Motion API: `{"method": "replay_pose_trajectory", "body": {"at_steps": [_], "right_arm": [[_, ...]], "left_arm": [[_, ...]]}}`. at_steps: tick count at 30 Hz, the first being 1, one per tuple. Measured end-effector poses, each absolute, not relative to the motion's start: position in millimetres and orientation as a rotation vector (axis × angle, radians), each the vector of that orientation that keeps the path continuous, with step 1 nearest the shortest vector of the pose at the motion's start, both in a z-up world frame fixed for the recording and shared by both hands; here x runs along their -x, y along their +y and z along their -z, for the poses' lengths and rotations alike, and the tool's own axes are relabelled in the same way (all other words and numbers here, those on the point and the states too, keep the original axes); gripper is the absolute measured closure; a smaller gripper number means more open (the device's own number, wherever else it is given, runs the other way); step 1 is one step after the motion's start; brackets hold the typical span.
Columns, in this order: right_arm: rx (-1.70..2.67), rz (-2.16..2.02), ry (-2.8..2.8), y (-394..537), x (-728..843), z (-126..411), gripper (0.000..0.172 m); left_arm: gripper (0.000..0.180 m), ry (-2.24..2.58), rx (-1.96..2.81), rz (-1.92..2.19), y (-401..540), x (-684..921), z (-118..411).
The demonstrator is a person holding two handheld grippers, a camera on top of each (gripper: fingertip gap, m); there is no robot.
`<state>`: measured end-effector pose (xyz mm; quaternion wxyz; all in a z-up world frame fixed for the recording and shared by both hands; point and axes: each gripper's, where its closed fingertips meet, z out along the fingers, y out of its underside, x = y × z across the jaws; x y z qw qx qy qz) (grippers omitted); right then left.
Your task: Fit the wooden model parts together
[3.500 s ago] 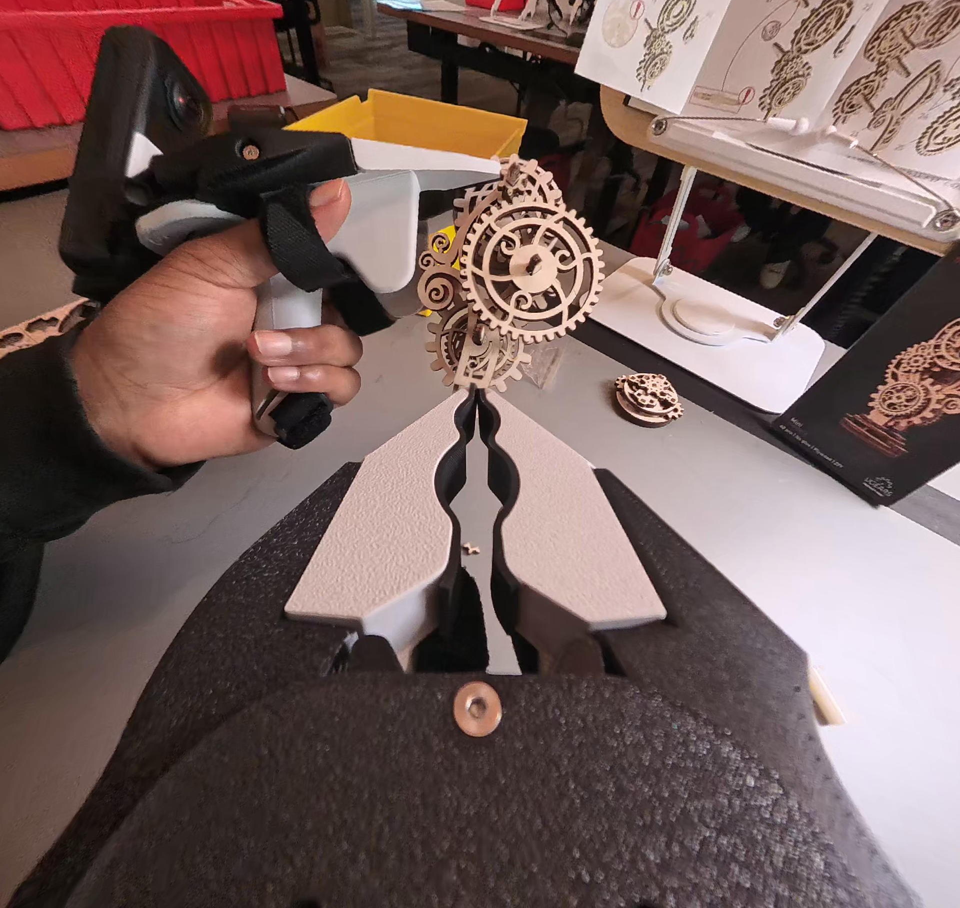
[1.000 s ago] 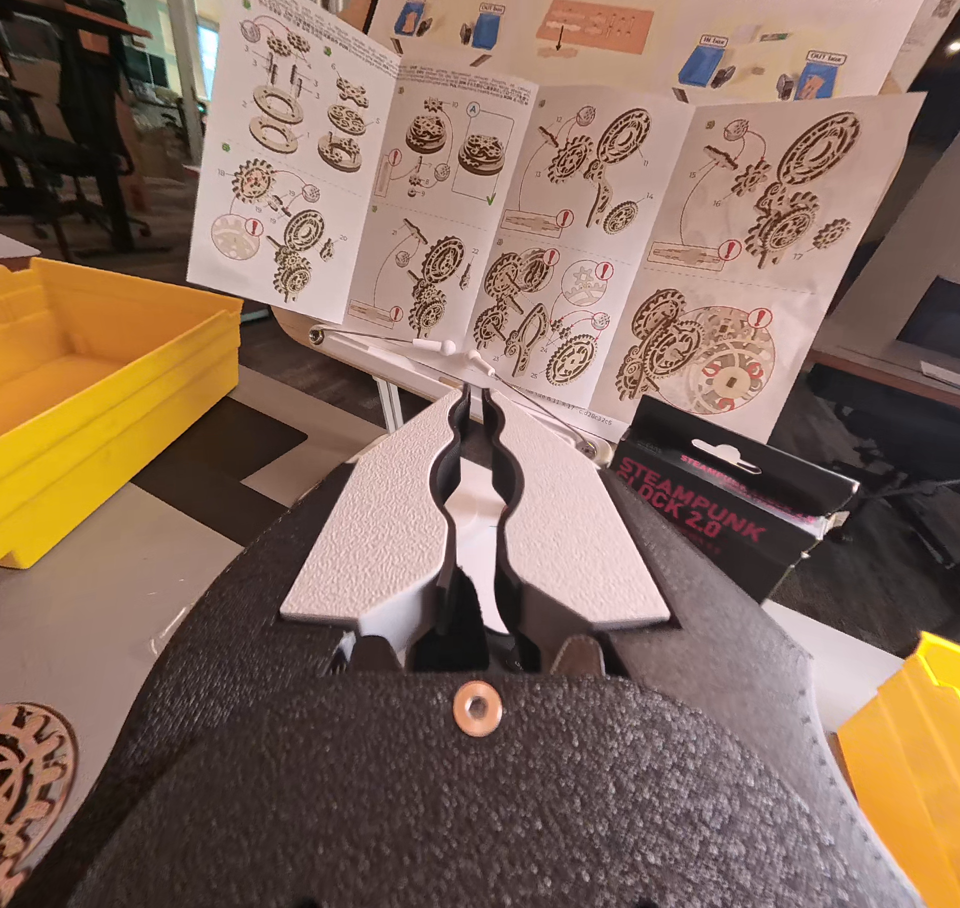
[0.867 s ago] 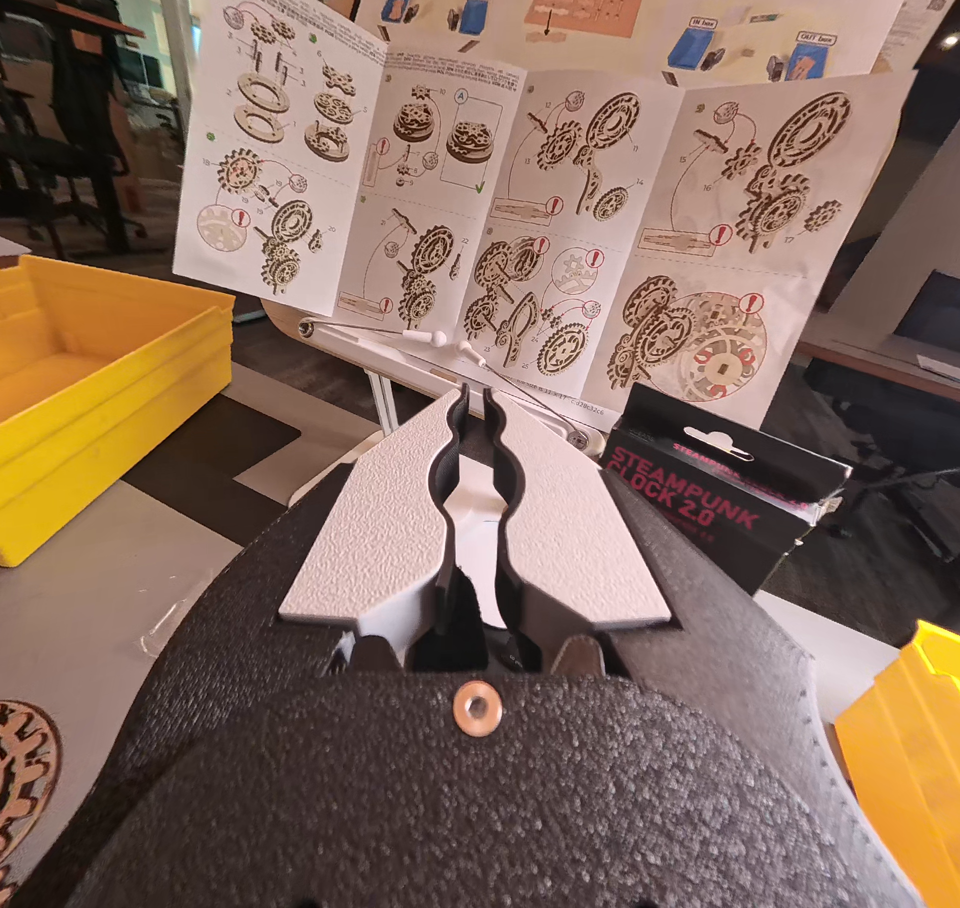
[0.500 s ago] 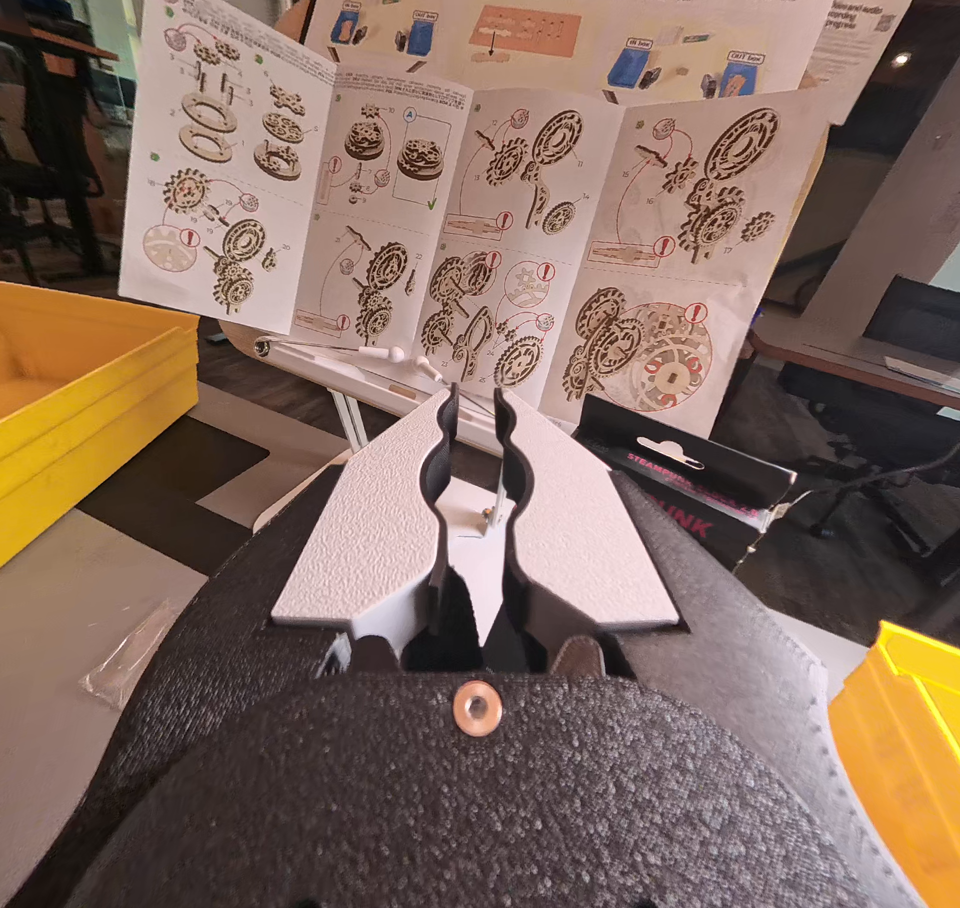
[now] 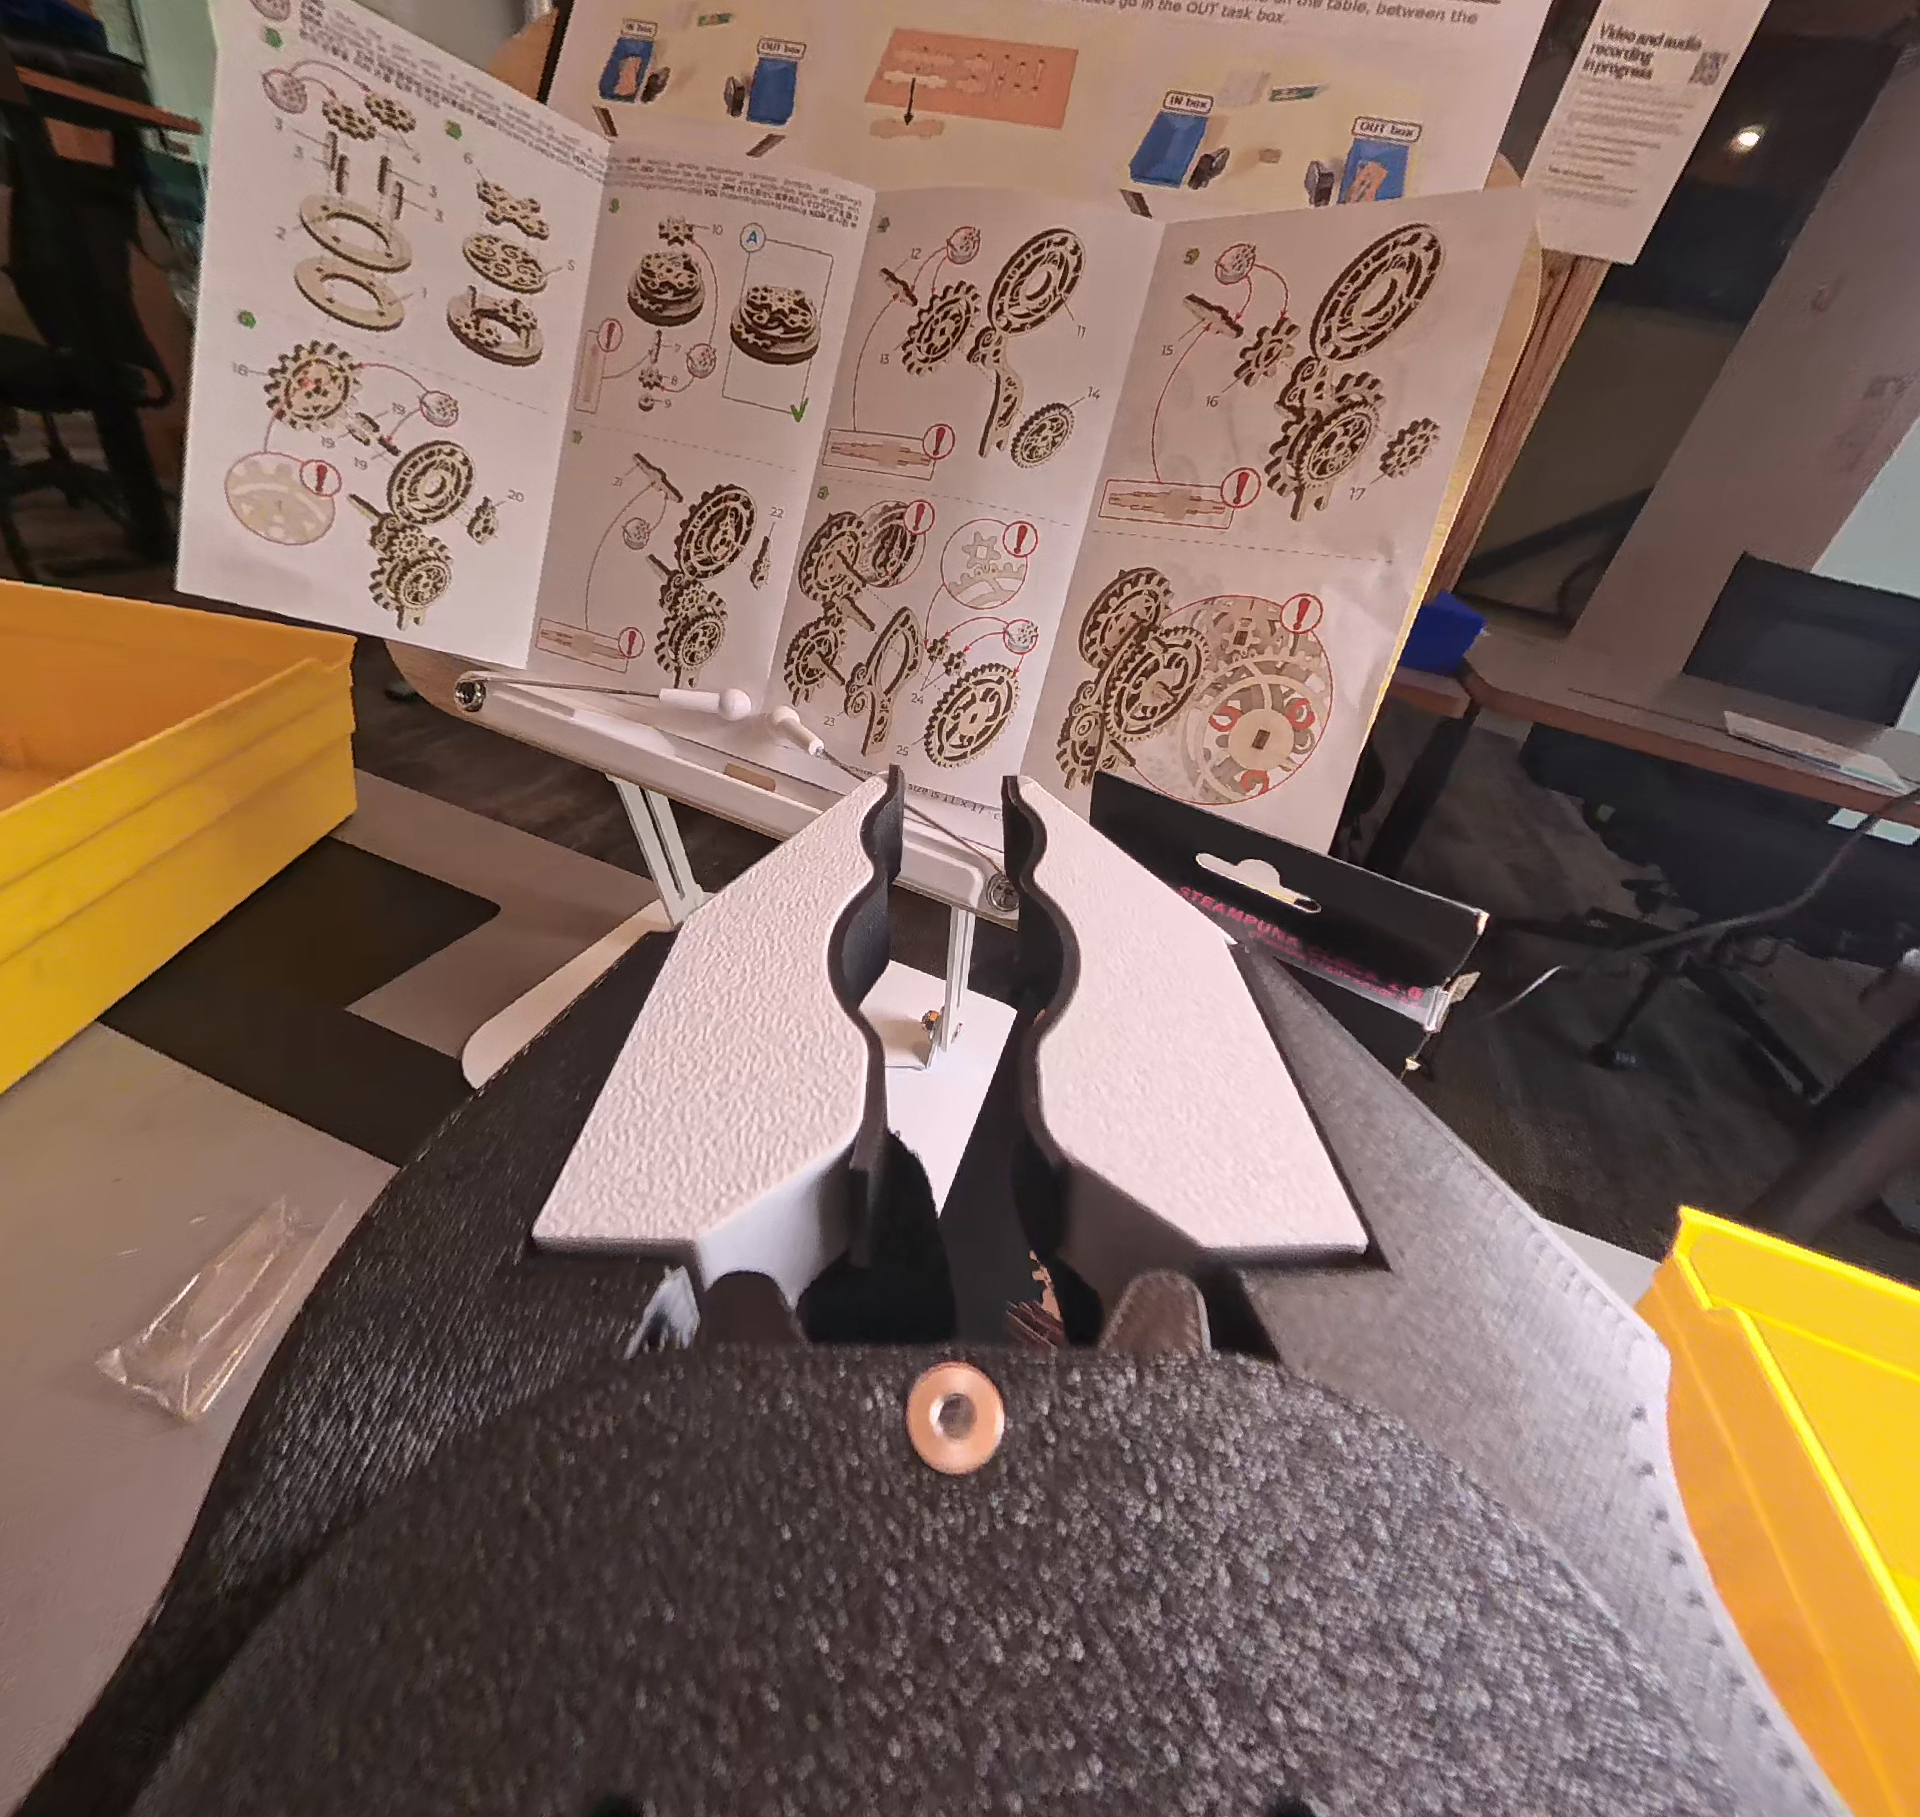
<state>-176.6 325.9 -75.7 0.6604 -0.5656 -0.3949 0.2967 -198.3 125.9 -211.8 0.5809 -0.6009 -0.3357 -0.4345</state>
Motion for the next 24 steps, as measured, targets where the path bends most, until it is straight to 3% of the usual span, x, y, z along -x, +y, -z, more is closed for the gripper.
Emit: {"method": "replay_pose_trajectory", "body": {"at_steps": [18,24], "right_arm": [[1.262,-0.634,-0.881,334.4,175.0,48.6,0.151],[1.241,-0.434,-0.919,360.9,168.7,53.7,0.148]], "left_arm": [[0.167,-0.782,1.4,1.027,125.9,195.1,211.1],[0.167,-0.779,1.398,1.021,125.0,196.7,209.9]]}}
